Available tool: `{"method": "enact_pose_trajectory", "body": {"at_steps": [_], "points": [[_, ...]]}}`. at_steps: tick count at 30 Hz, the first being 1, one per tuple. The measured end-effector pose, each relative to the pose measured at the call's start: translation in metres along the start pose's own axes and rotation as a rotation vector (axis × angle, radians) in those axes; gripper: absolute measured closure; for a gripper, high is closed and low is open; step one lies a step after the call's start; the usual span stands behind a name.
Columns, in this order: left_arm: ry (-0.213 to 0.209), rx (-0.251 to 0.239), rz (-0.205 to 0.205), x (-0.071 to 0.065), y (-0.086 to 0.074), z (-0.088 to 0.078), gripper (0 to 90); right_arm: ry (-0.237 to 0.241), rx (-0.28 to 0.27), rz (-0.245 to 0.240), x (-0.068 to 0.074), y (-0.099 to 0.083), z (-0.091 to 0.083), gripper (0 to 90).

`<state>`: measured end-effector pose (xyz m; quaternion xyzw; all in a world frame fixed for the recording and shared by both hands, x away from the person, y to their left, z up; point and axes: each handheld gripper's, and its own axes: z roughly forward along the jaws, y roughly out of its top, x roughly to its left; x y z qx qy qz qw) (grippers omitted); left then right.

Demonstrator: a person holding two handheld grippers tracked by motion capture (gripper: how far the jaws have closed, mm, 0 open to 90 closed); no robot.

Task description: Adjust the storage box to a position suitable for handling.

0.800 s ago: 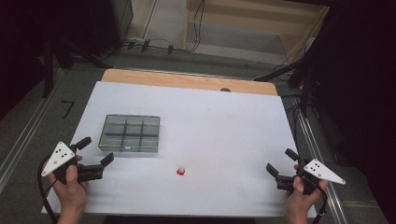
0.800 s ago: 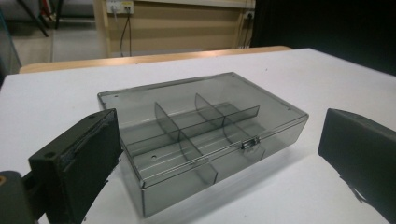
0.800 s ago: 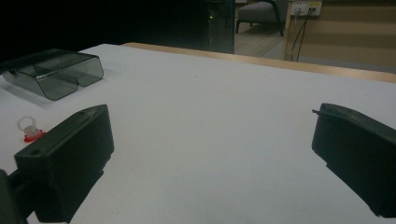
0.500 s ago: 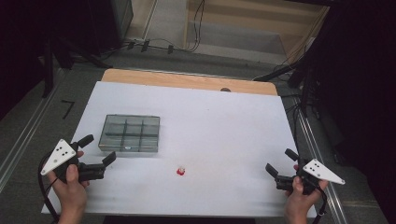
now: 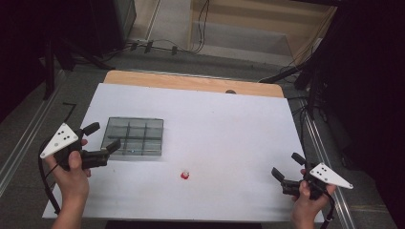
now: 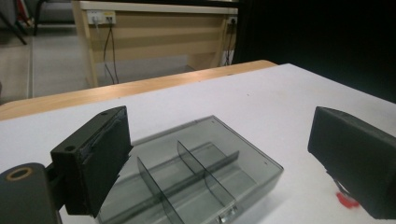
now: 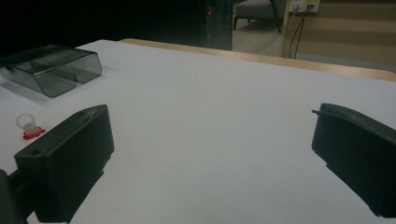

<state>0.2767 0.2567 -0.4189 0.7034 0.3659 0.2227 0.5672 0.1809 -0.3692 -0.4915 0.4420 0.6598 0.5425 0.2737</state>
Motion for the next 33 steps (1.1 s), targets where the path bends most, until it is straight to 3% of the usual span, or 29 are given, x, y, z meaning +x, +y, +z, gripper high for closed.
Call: {"method": "enact_pose_trajectory", "body": {"at_steps": [3,9,13,14,15,17,19,22,23,25,26,28,33], "points": [[0.016,-0.004,-0.025,0.003,0.004,0.007,5.9,0.003,0.006,-0.003,0.000,0.000,0.001,0.0],[0.046,0.034,-0.034,0.012,0.013,0.030,14.7,0.005,0.016,-0.002,0.000,-0.001,0.002,0.0],[0.117,0.039,-0.055,0.023,0.017,0.038,23.0,0.010,0.017,-0.001,-0.001,-0.001,0.002,0.0],[0.117,0.039,-0.055,0.023,0.017,0.038,26.0,0.010,0.018,-0.002,-0.001,-0.001,0.002,0.0],[0.152,0.074,-0.071,0.030,0.016,0.042,28.7,0.010,0.019,-0.002,-0.001,-0.001,0.002,0.0],[0.163,0.093,-0.092,0.034,0.014,0.043,35.0,0.010,0.019,-0.003,-0.001,-0.001,0.002,0.0],[0.195,0.165,-0.178,0.046,0.010,0.046,43.9,0.010,0.026,0.001,-0.003,-0.002,0.003,0.0],[0.210,0.208,-0.190,0.052,0.006,0.048,51.5,0.011,0.028,0.007,-0.004,-0.003,0.004,0.0],[0.228,0.241,-0.184,0.056,0.001,0.048,61.3,0.014,0.033,0.013,-0.005,-0.003,0.005,0.0],[0.232,0.250,-0.188,0.059,-0.002,0.048,65.3,0.013,0.035,0.013,-0.005,-0.004,0.005,0.0],[0.253,0.279,-0.191,0.063,-0.006,0.048,72.0,0.014,0.038,0.014,-0.006,-0.004,0.006,0.0],[0.284,0.287,-0.194,0.066,-0.010,0.047,75.6,0.017,0.040,0.016,-0.006,-0.004,0.006,0.0],[0.295,0.320,-0.217,0.075,-0.019,0.045,88.2,0.019,0.044,0.018,-0.007,-0.005,0.007,0.0]]}}
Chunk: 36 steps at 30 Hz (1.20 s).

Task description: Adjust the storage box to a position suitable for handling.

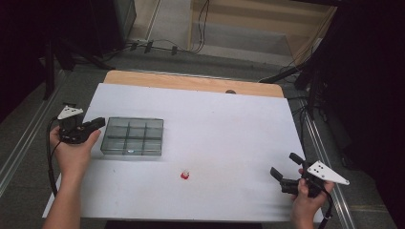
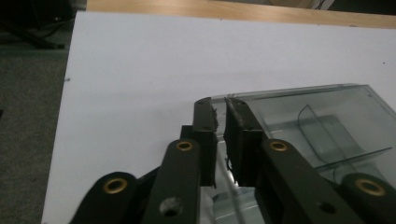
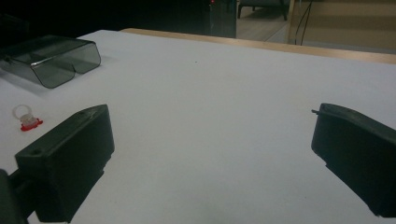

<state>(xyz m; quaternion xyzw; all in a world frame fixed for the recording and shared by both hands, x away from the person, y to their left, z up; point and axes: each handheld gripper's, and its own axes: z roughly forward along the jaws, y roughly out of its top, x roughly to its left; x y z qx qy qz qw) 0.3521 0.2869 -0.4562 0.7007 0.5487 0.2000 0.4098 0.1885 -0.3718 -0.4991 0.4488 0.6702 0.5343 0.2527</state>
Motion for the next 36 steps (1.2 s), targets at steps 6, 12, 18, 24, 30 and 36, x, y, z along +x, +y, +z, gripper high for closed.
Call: {"method": "enact_pose_trajectory", "body": {"at_steps": [6,12,18,24,30,36], "points": [[-0.011,0.071,0.007,0.005,-0.006,0.005,88.8,0.006,0.002,0.010,-0.002,-0.001,0.000,0.0],[-0.024,0.146,0.045,0.004,-0.008,0.010,89.0,0.006,0.004,0.015,-0.003,-0.002,0.001,0.0],[-0.043,0.199,0.039,0.007,-0.012,0.010,89.1,0.007,0.008,0.021,-0.004,-0.002,0.001,0.0],[-0.096,0.229,-0.022,0.012,-0.019,0.011,89.2,0.009,0.006,0.024,-0.005,-0.003,0.001,0.0],[-0.106,0.233,-0.061,0.013,-0.020,0.010,89.4,0.014,0.013,0.030,-0.005,-0.003,0.002,0.0],[-0.111,0.236,-0.064,0.013,-0.020,0.009,89.4,0.021,0.016,0.030,-0.005,-0.004,0.003,0.0]]}}
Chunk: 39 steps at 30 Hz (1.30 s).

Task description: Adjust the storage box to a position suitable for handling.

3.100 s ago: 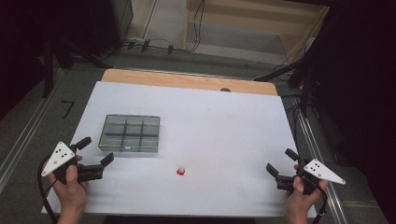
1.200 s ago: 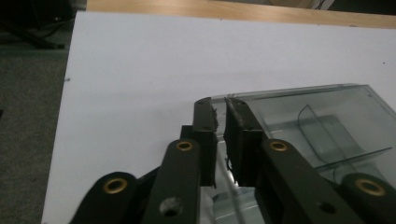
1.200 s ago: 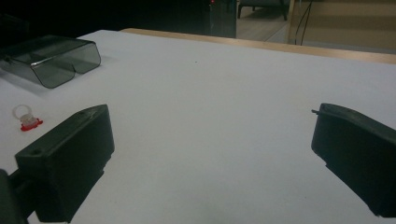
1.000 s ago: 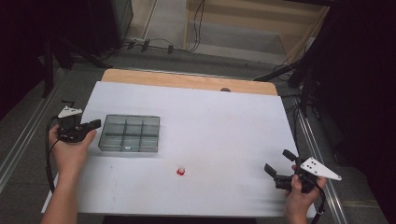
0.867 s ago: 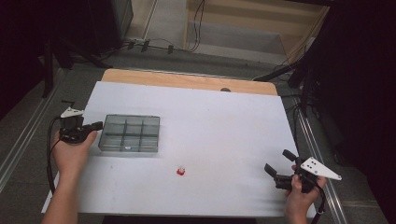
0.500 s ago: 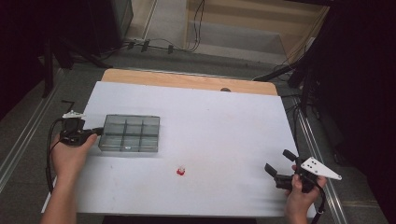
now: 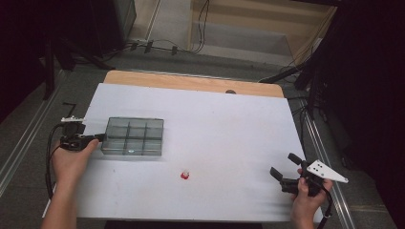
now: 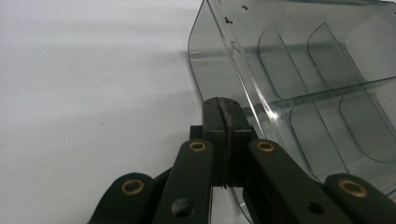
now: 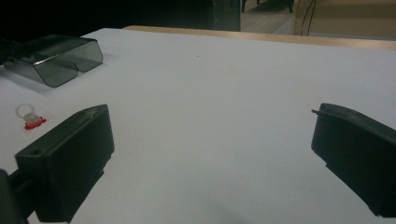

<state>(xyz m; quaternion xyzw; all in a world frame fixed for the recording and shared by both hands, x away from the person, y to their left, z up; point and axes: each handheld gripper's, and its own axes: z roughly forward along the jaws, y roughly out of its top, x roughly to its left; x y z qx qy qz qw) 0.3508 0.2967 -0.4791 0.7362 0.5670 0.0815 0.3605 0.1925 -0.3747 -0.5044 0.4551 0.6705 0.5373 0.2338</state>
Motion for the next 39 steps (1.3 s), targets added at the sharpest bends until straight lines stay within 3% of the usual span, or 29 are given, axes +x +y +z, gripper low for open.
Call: {"method": "enact_pose_trajectory", "body": {"at_steps": [12,23,39], "points": [[-0.013,-0.001,0.005,-0.006,0.000,0.004,89.4,0.003,0.007,0.002,0.001,0.000,0.001,0.0],[-0.055,0.014,0.019,-0.017,0.001,0.008,89.5,0.002,0.005,0.003,0.001,-0.001,0.001,0.0],[-0.113,0.047,0.066,-0.042,-0.001,0.021,89.4,0.005,0.009,0.003,0.001,-0.001,0.002,0.0]]}}
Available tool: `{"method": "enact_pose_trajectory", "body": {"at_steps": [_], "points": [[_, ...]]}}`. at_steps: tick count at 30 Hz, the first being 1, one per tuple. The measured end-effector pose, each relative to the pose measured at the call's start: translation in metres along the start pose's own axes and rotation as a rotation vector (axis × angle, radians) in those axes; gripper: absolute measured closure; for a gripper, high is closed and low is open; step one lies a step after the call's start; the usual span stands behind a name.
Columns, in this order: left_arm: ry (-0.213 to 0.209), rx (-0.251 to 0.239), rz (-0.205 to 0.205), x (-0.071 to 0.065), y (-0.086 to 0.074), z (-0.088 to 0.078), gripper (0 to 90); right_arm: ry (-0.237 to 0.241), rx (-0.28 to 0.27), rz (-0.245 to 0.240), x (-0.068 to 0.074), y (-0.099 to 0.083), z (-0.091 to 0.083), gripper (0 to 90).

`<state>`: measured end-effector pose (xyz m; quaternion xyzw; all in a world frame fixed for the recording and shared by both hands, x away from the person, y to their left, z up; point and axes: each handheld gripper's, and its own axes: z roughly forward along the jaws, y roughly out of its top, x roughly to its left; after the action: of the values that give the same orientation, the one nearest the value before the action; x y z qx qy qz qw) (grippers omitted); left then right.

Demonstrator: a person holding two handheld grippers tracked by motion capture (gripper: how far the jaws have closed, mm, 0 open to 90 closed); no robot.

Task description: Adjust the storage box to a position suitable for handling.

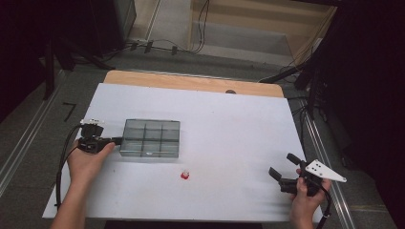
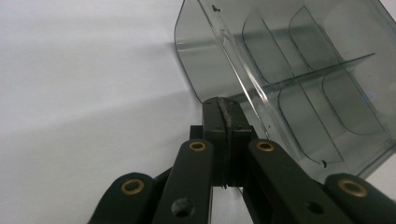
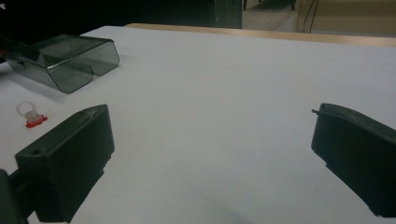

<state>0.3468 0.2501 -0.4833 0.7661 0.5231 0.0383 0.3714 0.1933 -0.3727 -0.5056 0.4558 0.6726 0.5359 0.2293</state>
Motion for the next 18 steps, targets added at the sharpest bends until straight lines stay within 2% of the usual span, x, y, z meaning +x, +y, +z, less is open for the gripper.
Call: {"method": "enact_pose_trajectory", "body": {"at_steps": [8,18], "points": [[-0.034,0.022,0.025,-0.012,-0.001,0.008,89.5,0.001,-0.006,0.001,-0.001,0.000,-0.001,0.0],[-0.052,0.029,0.042,-0.021,-0.001,0.015,89.4,-0.003,-0.002,0.010,-0.002,-0.001,0.000,0.0]]}}
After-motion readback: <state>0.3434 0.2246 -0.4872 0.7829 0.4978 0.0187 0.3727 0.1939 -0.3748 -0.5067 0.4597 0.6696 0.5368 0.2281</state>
